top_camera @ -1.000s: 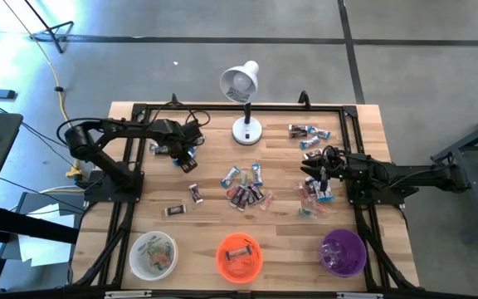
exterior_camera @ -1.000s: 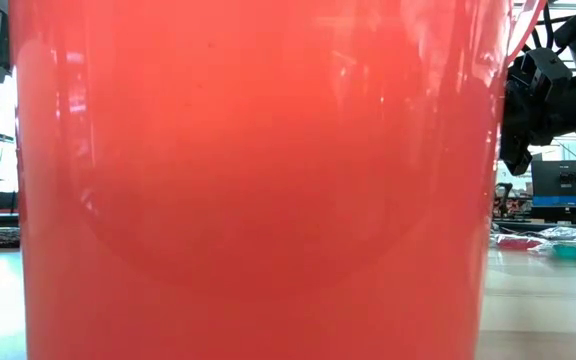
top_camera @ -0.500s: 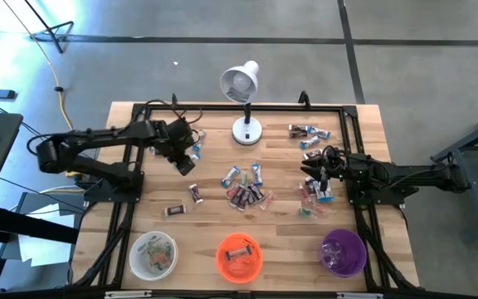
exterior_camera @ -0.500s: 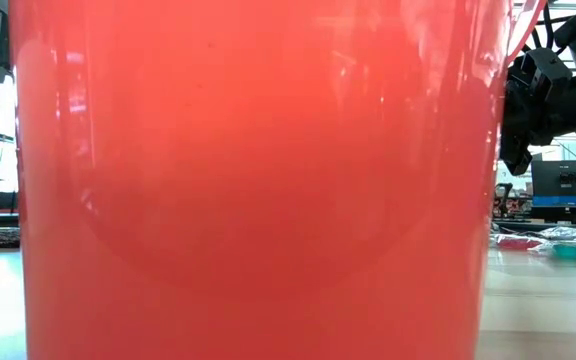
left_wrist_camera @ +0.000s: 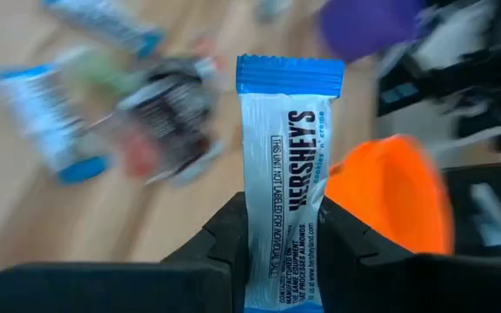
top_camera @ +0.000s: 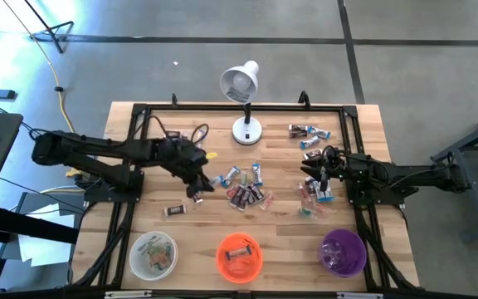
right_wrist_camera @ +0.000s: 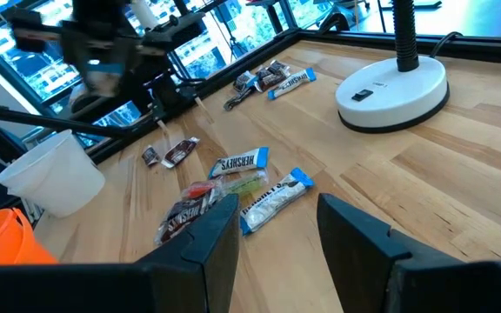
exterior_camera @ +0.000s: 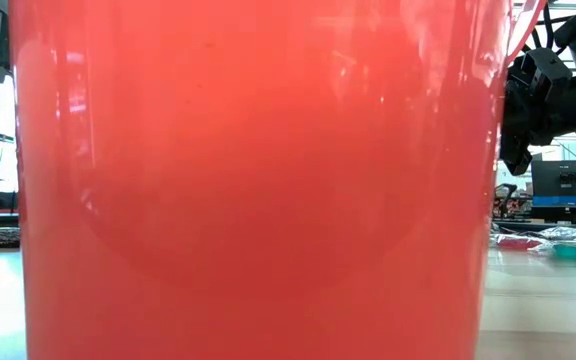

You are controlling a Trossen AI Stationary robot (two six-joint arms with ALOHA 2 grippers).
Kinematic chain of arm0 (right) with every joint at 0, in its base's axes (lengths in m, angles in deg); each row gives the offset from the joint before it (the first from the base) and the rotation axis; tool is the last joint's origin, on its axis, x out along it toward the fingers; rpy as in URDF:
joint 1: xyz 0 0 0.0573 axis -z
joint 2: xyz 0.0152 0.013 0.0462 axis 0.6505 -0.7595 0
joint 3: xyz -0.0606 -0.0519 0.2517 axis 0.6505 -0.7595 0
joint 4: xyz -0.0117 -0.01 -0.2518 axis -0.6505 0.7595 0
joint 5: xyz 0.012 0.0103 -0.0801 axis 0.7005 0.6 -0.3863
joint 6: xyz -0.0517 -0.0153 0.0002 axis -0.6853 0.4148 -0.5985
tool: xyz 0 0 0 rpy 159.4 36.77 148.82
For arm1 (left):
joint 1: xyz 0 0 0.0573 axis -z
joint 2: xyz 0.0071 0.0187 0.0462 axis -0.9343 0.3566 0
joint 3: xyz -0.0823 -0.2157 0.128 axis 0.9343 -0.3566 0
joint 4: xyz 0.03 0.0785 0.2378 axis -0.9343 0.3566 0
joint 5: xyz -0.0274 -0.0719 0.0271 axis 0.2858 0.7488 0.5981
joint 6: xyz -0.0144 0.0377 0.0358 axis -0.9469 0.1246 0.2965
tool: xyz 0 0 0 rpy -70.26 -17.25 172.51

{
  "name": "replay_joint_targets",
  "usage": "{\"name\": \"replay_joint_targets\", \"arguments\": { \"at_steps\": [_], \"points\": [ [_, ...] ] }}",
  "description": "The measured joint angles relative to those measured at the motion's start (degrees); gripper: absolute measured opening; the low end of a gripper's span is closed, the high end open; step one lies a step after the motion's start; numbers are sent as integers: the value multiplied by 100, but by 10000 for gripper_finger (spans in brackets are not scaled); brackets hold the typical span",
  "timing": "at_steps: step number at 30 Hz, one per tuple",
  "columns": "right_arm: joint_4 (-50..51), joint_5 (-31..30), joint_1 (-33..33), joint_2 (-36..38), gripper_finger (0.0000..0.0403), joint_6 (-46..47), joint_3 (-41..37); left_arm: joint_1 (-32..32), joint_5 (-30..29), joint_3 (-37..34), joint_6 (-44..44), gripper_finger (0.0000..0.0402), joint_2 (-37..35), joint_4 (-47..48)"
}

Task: Organize candy in baskets
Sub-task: Put the white chocolate bar into the orange bucket

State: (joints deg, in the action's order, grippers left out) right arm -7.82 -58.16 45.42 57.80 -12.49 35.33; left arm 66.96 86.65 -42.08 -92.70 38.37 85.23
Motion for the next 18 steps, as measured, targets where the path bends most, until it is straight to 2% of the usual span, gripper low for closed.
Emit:
{"name": "replay_joint_targets", "arguments": {
  "at_steps": [10, 18],
  "points": [
    [0, 1, 0, 0, 152, 0, 1, 1236, -69, 147, -1156, 74, 1139, -2321],
    [0, 0, 0, 0, 152, -2, 0, 2332, -468, 1313, -1368, 74, 2203, -2272]
  ]
}}
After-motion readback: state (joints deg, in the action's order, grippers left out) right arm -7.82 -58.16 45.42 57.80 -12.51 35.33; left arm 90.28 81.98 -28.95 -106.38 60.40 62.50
